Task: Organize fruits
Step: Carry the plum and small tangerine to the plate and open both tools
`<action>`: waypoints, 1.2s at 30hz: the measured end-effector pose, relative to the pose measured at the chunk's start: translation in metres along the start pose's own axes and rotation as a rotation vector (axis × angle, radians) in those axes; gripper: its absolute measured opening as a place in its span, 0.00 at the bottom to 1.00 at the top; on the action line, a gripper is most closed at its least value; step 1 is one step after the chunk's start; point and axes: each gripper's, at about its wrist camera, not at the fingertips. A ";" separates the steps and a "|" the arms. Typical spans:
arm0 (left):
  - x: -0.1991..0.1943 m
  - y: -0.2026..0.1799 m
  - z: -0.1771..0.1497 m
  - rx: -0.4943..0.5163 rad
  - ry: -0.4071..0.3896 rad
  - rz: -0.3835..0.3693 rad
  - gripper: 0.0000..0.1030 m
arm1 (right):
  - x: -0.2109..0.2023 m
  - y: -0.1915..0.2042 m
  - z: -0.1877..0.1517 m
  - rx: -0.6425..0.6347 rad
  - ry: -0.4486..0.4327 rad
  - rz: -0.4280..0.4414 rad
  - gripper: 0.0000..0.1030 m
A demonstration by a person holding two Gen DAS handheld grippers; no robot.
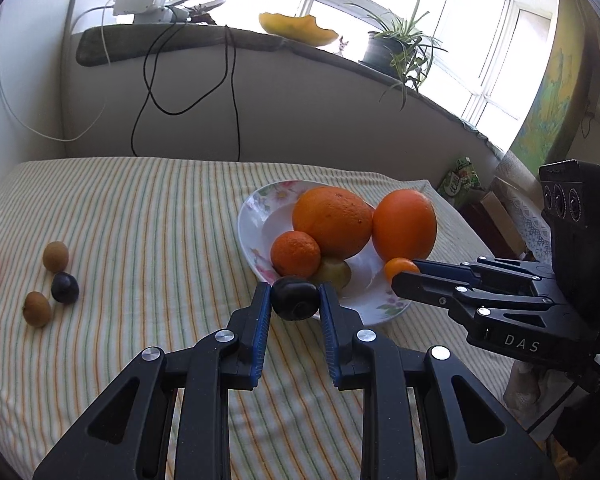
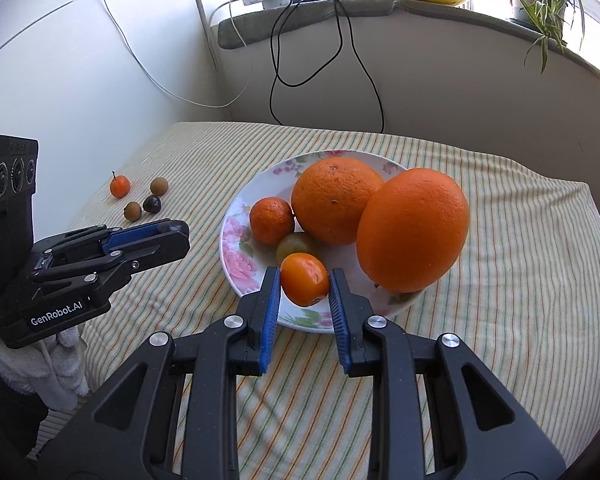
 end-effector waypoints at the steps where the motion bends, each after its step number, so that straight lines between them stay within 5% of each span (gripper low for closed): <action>1: 0.001 -0.003 0.001 0.005 0.001 -0.004 0.22 | 0.001 -0.001 0.000 0.003 0.000 -0.001 0.25; 30: 0.016 -0.027 0.011 0.064 0.005 -0.031 0.22 | 0.006 -0.005 -0.001 0.004 0.003 -0.009 0.25; 34: 0.015 -0.026 0.011 0.060 -0.001 -0.028 0.31 | 0.006 -0.005 -0.002 0.003 0.005 -0.017 0.26; 36: 0.015 -0.025 0.011 0.058 -0.003 -0.024 0.31 | 0.005 -0.005 -0.002 0.006 -0.001 -0.019 0.38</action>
Point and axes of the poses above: each gripper's, at about its wrist camera, not at the fingertips, and x roughly the way its jaws point, y to its left, z to its top, and after that the axes turned 10 degrees about z, right-handed
